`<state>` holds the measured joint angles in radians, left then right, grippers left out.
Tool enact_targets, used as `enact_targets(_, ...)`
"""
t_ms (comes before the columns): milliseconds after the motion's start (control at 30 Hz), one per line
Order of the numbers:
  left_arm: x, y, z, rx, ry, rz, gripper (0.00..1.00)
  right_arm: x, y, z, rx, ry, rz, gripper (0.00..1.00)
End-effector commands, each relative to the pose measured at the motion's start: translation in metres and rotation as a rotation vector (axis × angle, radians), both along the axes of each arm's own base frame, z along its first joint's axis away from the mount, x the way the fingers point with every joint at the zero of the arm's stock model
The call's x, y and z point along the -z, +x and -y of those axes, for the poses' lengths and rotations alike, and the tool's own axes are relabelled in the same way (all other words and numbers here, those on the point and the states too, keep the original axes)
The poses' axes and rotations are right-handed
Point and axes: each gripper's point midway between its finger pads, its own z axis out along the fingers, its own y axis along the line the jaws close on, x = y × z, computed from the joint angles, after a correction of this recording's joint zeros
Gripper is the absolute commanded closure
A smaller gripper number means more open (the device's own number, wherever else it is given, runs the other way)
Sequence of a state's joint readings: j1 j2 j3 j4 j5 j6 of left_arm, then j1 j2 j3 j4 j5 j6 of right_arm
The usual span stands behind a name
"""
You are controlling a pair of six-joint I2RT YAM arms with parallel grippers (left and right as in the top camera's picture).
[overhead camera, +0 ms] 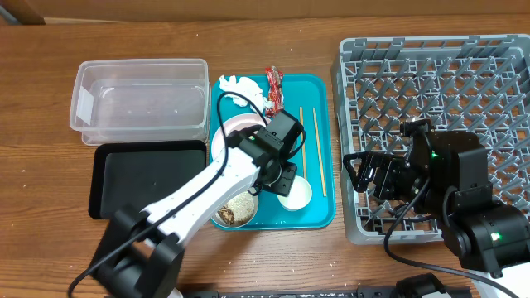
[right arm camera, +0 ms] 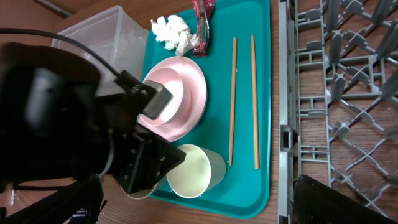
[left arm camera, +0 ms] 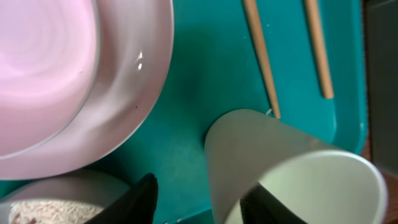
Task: Sort waste into correct bins and load items into the dishwasher
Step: 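Reach the left gripper to the white cup and grasp it, then lift the white cup and hand it to the right gripper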
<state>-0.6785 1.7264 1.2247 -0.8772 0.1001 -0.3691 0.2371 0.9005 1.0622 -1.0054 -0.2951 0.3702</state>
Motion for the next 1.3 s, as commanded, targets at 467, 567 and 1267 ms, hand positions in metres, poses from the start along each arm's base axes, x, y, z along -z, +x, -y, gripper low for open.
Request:
enact_targets(467, -0.171, 0.036, -0.031, -0.072, -0.676, 0.014, 0.96, -0.021, 0.003, -0.007, -0.025, 0.044, 0.061, 0.0)
enact_targets(567, -0.213, 0.033, -0.041, -0.009, -0.965, -0.013, 0.96, -0.044, -0.006, -0.038, -0.226, 0.153, 0.14, 0.1)
enact_targets(1267, -0.258, -0.005, -0.019, 0.174, -1.259, -0.128, 0.96, -0.116, -0.034, -0.148, -0.876, 0.528, 0.362, 0.23)
